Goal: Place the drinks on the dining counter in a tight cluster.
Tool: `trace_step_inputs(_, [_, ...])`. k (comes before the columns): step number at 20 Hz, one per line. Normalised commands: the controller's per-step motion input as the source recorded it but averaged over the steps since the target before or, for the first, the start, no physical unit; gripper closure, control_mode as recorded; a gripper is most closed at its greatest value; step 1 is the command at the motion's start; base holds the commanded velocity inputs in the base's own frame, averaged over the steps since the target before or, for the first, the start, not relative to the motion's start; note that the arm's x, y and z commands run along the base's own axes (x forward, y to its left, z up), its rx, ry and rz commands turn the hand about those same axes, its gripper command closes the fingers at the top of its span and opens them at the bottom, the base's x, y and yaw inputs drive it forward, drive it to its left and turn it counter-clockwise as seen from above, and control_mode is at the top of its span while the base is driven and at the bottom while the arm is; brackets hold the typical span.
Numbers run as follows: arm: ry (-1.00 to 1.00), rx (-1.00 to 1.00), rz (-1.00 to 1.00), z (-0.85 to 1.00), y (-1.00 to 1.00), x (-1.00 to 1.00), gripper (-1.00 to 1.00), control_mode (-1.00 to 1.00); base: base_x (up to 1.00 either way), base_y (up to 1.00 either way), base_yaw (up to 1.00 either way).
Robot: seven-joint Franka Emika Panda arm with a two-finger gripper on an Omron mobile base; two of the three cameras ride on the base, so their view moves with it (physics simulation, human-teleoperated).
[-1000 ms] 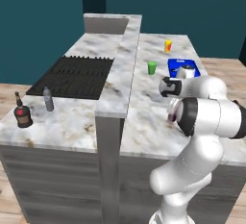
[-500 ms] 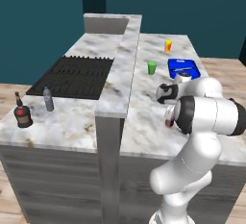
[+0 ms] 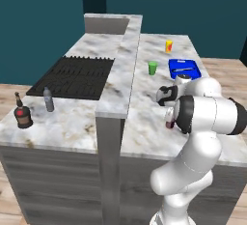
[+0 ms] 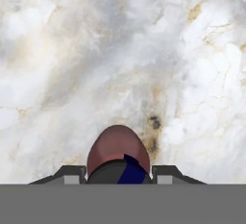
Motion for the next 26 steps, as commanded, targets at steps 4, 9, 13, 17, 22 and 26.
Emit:
trace_step_inputs(4, [0.00,0.00,0.00,0.00,0.00,0.00,-1.00,-1.00,0.00,0.00,0.00])
trace_step_inputs(9, [0.00,0.00,0.00,0.00,0.00,0.00,-1.00,-1.00,0.00,0.00,0.00])
trace_step_inputs(13, [0.00,0.00,0.00,0.00,0.00,0.00,-1.00,-1.00,0.00,0.00,0.00])
trace_step_inputs(17, [0.00,0.00,0.00,0.00,0.00,0.00,-1.00,-1.00,0.00,0.00,0.00])
trace_step_inputs(22, [-0.01,0.00,0.00,0.10,0.00,-0.17,-1.00,-1.00,0.00,0.00,0.00])
trace_step_inputs(26, [-0.02,0.01,0.00,0.66,0.00,-0.56,-1.00,-1.00,0.00,0.00,0.00])
